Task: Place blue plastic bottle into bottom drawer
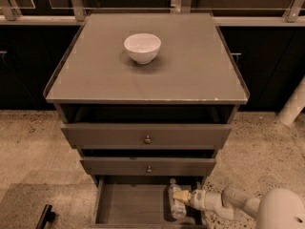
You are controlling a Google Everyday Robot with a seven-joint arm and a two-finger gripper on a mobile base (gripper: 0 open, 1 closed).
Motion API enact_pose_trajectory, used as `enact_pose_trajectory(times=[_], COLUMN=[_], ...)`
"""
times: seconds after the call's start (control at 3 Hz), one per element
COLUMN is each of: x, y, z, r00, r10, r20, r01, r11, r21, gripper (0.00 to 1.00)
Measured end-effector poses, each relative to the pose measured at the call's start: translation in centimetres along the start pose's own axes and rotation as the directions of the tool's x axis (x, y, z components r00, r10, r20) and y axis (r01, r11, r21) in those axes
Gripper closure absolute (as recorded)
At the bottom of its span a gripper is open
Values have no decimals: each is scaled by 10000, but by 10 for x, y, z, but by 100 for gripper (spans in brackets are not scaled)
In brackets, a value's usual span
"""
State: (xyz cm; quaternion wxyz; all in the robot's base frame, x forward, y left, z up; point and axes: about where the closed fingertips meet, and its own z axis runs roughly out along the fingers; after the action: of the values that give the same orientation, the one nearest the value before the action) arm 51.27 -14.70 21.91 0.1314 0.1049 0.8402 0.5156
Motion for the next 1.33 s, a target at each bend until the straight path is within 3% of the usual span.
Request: enact_pose_trajectory(times=[0.33,1.33], x=[0,0], y=[0,0], z=[1,1], r00=[10000,10000], r10=[-7,-6], r20=[-8,-9], r01=[7,6], r11=[10000,10000], r21=[-3,-3], gripper=[81,11])
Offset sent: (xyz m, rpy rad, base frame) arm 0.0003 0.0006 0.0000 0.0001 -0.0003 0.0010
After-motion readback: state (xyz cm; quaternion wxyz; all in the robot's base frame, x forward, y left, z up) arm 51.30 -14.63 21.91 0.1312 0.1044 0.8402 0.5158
